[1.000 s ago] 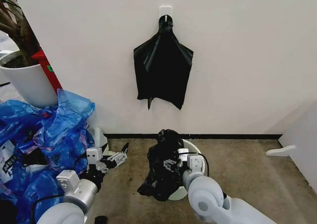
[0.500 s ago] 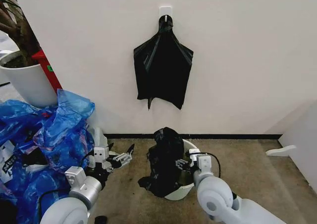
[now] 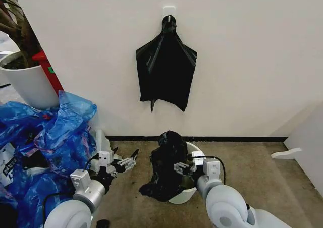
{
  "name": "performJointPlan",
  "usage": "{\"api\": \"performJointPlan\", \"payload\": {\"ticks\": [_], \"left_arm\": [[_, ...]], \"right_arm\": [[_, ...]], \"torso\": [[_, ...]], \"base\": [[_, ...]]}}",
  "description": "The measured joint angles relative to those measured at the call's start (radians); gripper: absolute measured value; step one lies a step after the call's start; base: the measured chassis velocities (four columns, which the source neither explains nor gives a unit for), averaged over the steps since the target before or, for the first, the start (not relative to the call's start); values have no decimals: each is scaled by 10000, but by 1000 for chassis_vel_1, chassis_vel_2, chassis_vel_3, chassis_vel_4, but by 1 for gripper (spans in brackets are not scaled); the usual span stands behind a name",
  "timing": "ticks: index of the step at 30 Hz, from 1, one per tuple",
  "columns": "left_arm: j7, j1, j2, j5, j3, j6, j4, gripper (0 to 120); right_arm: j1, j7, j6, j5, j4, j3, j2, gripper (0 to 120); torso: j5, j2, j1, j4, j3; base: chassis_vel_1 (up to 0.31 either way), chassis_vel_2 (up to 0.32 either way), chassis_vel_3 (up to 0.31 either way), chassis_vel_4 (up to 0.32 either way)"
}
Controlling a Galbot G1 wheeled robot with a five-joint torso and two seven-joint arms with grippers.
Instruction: Place the garbage bag over the trash bin.
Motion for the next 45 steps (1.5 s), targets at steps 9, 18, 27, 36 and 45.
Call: {"api": "performJointPlan", "payload": {"ticks": [9,18,27,36,45], "left_arm": [[-320,-1795,570,-1254,781,851,747,100],[-2779,-3508,296,-1747,3151,2301,910,100],[-3780,-4489,-31,-1721,4308,2663,1621,100],[-4304,-5200,-265,-1719,4932,3120,2183,100],[-4248,-5450,-605,-1478,5129,3156,2839,100]], "right_arm": [[-273,-35,93,-107,-78,321,-72,93],[-324,146,227,15,-269,577,-251,94],[-541,201,498,-13,-403,743,-375,94],[-617,192,790,-155,-605,732,-160,94],[-652,105,936,-156,-316,779,-225,94]], "torso": [[-1,0,0,0,0],[2,0,1,-2,0],[2,0,1,-1,1],[1,0,1,0,0],[0,0,1,0,0]], "base": [[0,0,0,0],[0,0,0,0],[0,0,0,0],[0,0,0,0],[0,0,0,0]]}}
